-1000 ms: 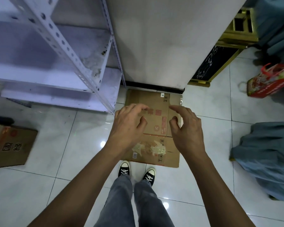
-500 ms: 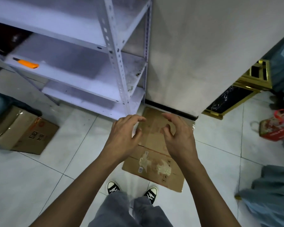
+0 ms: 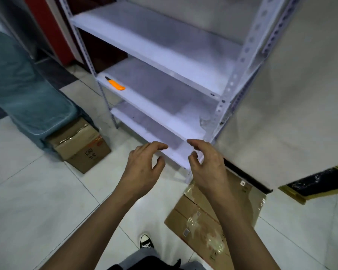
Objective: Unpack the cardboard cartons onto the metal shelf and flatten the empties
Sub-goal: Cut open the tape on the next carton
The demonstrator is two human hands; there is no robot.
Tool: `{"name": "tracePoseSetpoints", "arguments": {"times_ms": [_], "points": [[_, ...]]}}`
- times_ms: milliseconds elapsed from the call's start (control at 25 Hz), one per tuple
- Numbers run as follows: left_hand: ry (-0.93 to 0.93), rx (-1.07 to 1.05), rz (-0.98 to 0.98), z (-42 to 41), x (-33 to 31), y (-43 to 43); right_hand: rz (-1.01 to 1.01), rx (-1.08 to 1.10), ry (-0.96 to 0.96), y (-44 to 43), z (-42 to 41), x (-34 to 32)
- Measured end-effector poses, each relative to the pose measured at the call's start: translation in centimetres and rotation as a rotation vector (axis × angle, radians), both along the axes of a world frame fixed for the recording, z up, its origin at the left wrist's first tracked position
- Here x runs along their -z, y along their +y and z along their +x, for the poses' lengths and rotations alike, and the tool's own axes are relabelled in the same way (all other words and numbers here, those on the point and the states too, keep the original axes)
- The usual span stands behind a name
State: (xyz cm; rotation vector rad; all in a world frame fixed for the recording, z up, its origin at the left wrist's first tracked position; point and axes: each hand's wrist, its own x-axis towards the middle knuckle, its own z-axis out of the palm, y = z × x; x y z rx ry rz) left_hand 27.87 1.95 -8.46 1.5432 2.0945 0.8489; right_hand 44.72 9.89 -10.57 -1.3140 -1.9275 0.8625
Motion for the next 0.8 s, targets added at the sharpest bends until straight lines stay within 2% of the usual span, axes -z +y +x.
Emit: {"name": "tracePoseSetpoints", "arguments": {"times_ms": [400, 800], "points": [[-0.039, -0.304, 0.037, -13.1, -1.0, -6.3, 0.003, -0.289, -0.019, -1.7, -15.7, -1.2], [-0.09, -0.586, 0.056, -21.7, 0.3, -9.7, -0.037, -0.552, -0.037, -1.7, -27.8, -0.7]]}}
